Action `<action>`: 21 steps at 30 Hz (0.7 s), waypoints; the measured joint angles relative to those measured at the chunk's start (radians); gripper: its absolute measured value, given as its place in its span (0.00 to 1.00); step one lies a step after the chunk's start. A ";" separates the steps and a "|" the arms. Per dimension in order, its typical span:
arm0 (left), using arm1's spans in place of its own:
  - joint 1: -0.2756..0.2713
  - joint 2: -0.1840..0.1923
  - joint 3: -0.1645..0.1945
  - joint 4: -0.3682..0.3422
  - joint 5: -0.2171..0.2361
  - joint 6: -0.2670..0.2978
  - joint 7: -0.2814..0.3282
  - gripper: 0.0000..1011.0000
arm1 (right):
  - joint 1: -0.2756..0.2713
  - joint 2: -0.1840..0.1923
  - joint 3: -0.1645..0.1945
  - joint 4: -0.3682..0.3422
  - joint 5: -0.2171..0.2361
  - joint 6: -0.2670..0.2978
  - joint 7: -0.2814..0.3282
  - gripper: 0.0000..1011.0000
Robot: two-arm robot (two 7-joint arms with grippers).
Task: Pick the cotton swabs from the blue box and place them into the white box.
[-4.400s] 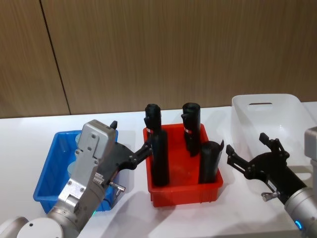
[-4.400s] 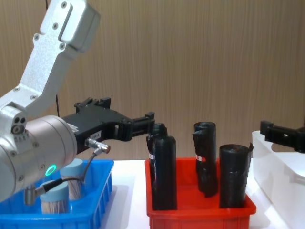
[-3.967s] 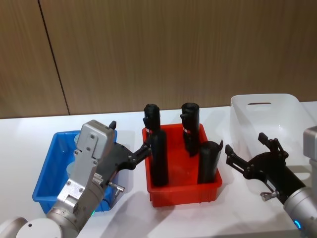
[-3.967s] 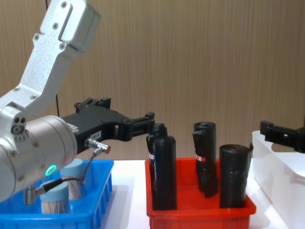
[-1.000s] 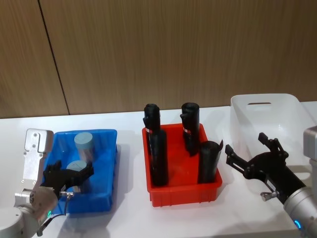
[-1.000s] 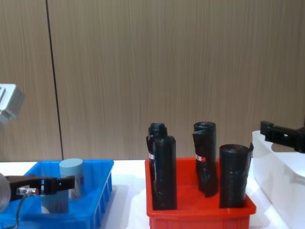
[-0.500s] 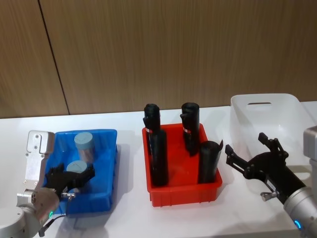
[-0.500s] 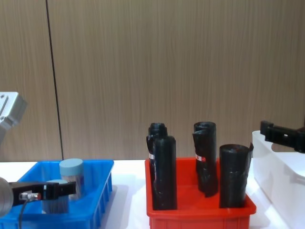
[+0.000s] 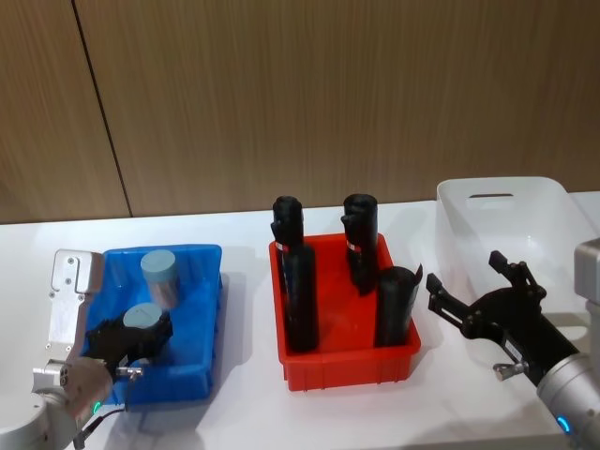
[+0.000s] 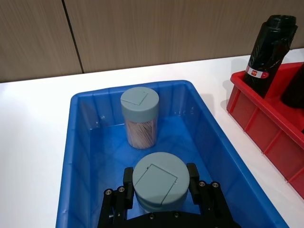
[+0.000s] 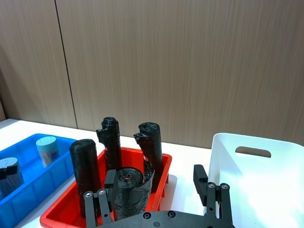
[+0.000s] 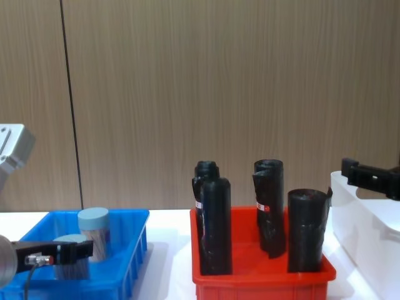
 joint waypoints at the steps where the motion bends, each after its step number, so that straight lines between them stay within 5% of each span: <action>1: 0.001 0.000 0.000 -0.003 0.005 -0.002 -0.001 0.66 | 0.000 0.000 0.000 0.000 0.000 0.000 0.000 0.99; 21: 0.011 0.027 -0.005 -0.117 0.104 -0.084 -0.111 0.66 | 0.000 0.000 0.000 0.000 0.000 0.000 0.000 0.99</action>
